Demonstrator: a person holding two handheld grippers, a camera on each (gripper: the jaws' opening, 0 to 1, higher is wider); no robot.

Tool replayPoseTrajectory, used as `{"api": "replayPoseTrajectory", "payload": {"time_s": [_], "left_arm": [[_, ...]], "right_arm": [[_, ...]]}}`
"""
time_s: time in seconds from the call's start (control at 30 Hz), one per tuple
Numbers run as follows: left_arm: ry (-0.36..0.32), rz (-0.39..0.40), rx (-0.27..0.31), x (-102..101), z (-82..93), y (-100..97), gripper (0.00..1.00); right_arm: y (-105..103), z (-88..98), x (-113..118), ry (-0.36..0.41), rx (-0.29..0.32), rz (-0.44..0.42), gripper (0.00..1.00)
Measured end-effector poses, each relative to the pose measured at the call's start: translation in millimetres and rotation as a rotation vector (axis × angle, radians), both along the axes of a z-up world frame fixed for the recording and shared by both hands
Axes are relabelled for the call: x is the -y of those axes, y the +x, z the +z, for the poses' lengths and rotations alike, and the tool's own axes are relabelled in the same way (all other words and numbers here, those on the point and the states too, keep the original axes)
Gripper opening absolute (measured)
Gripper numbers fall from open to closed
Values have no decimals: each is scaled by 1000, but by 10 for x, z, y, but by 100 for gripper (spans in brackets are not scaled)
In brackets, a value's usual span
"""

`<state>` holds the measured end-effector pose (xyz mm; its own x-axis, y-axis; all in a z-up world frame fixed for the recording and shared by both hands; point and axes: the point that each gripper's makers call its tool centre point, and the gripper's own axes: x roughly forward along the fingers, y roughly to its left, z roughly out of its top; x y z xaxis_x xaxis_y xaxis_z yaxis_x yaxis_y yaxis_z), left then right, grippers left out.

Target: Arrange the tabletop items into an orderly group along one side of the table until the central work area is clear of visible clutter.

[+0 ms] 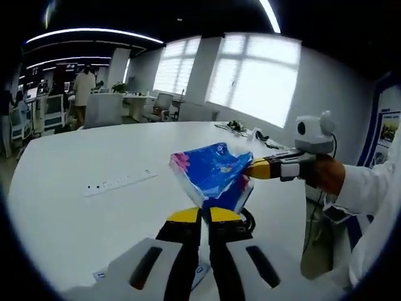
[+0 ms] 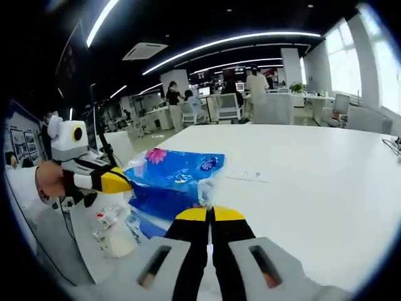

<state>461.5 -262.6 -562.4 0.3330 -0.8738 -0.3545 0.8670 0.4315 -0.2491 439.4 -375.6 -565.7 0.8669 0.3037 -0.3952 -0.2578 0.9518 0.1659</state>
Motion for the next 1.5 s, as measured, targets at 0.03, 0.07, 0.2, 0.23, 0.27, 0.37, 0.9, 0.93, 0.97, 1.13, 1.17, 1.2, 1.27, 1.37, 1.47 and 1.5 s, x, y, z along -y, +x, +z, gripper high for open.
{"api": "replayPoseTrajectory", "payload": {"time_s": [0.03, 0.07, 0.2, 0.23, 0.27, 0.37, 0.9, 0.93, 0.97, 1.13, 1.17, 1.2, 1.27, 1.37, 1.47, 1.5], "left_arm": [[3, -14, 0, 76, 13, -1, 0], [3, -18, 1, 98, 18, 0, 0], [-9, -60, 8, 329, 70, 26, 0], [-5, -65, 10, 371, 72, 33, 0], [-2, -73, 16, 429, 79, 41, 0], [-4, -93, 18, 569, 84, 69, 0], [20, -146, -35, 1186, -287, 243, 0], [23, -147, -41, 1218, -336, 259, 0], [26, -147, -46, 1239, -372, 267, 0], [45, -142, -77, 1349, -588, 341, 0], [48, -140, -82, 1365, -622, 354, 0], [55, -138, -90, 1390, -682, 368, 0], [62, -137, -100, 1424, -760, 384, 0], [79, -134, -124, 1482, -928, 415, 0], [100, -130, -148, 1511, -1070, 440, 0], [107, -129, -155, 1523, -1130, 451, 0]], "right_arm": [[-4, 21, 69, 1, 5, -12, 0], [-5, 25, 89, 1, 6, -15, 0], [-16, 74, 314, -14, 15, -48, 0], [-16, 83, 353, -18, 18, -53, 0], [-15, 89, 402, -17, 19, -59, 0], [-2, 94, 544, -14, 23, -83, 0], [155, -222, 1145, -8, -22, -155, 0], [174, -268, 1177, -8, -28, -157, 0], [184, -300, 1197, -9, -34, -159, 0], [249, -506, 1309, 1, -63, -168, 0], [267, -565, 1334, 5, -69, -170, 0], [274, -615, 1350, 9, -79, -173, 0], [291, -693, 1384, 18, -88, -179, 0], [314, -868, 1442, 41, -118, -193, 0], [325, -1007, 1471, 54, -144, -200, 0], [333, -1047, 1475, 55, -149, -200, 0]]}}
